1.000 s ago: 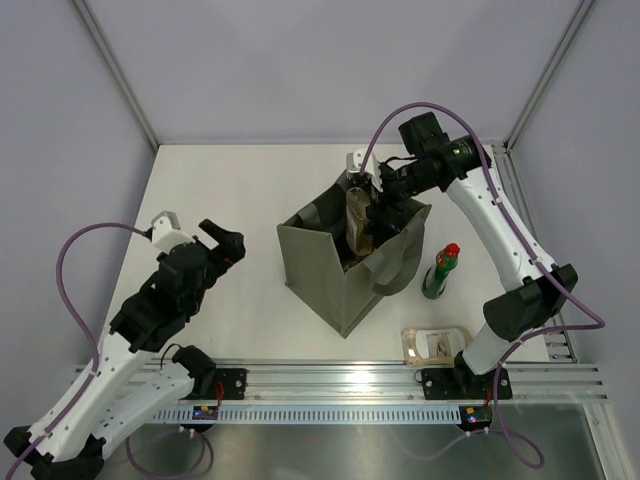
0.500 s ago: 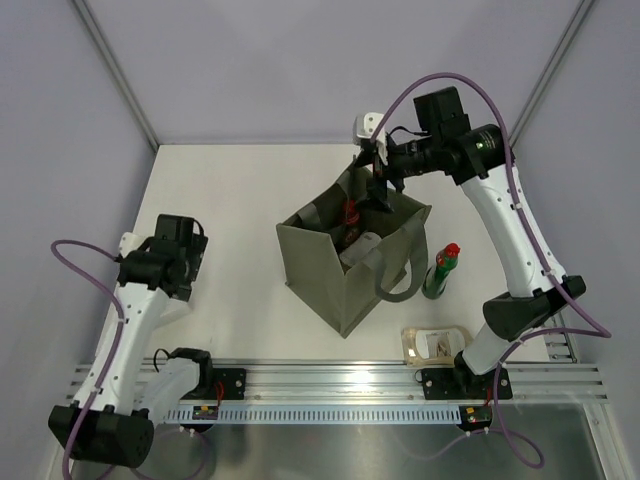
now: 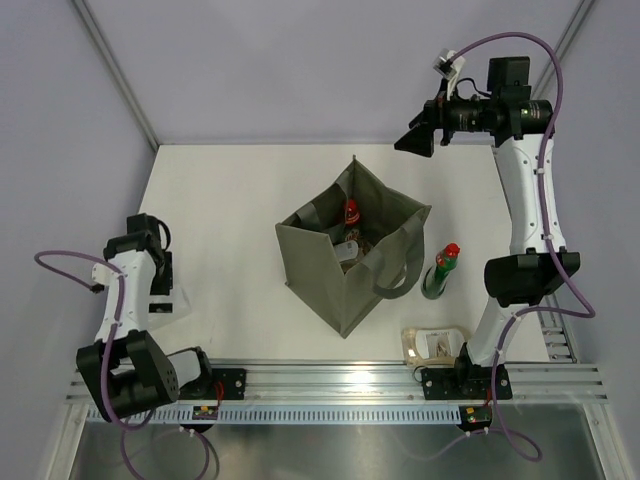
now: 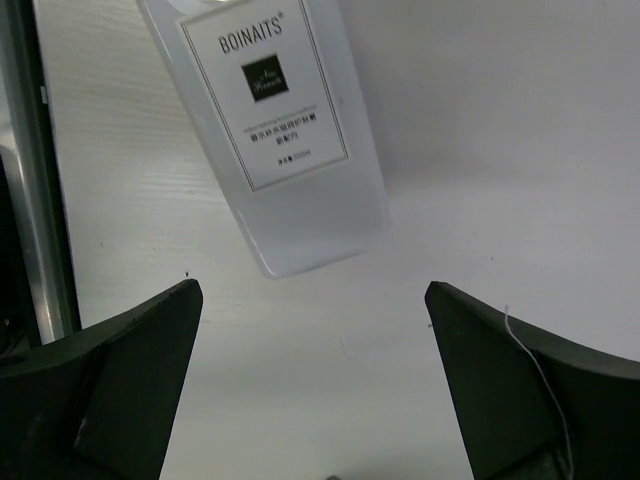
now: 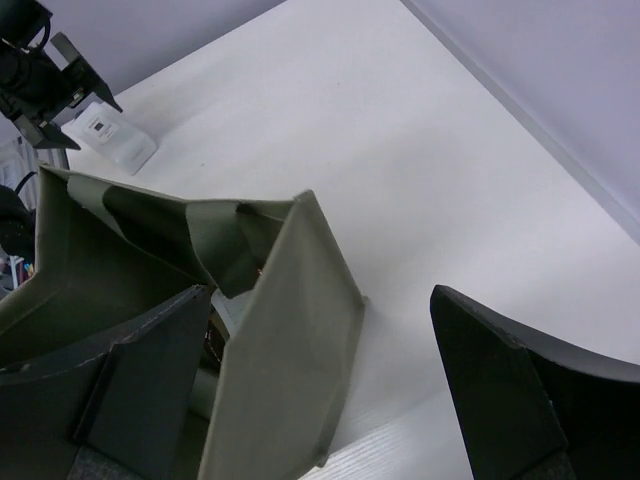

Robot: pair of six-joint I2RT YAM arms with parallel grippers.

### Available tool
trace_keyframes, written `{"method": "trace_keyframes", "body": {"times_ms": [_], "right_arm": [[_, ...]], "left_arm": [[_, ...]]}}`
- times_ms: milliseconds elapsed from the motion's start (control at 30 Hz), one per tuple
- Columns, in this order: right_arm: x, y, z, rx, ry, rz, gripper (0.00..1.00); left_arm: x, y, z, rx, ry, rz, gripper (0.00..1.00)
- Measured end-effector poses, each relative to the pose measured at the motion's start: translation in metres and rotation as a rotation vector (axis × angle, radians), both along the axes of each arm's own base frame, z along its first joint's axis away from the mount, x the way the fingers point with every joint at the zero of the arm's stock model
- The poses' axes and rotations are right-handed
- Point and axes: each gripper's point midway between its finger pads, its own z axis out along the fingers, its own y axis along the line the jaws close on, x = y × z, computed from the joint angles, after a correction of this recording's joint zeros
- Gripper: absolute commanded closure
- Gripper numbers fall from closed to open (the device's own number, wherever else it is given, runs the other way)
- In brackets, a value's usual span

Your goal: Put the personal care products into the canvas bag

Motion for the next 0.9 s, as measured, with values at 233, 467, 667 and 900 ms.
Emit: {"method": "trace_keyframes", "body": {"times_ms": [233, 467, 667, 900], "right_arm": [[0.009, -0.023, -0.013, 0.03, 0.095, -0.045, 0.0], [0.005, -0.025, -0.015, 0.038, 0.123, -0.042, 0.0], [0.007, -0.039, -0.014, 0.051, 0.127, -0.066, 0.0], [0.005, -0.041, -0.014, 0.057, 0.142, -0.067, 0.01]], "left_arm": [[-0.004, 0.028, -0.033, -0.012, 0.079, 0.121, 0.01], [-0.013, 0.041, -0.068, -0.04, 0.156, 0.174, 0.01], [-0.013, 0.052, -0.093, -0.069, 0.199, 0.17, 0.01], [0.011, 0.06, -0.096, -0.081, 0.13, 0.12, 0.8]]}}
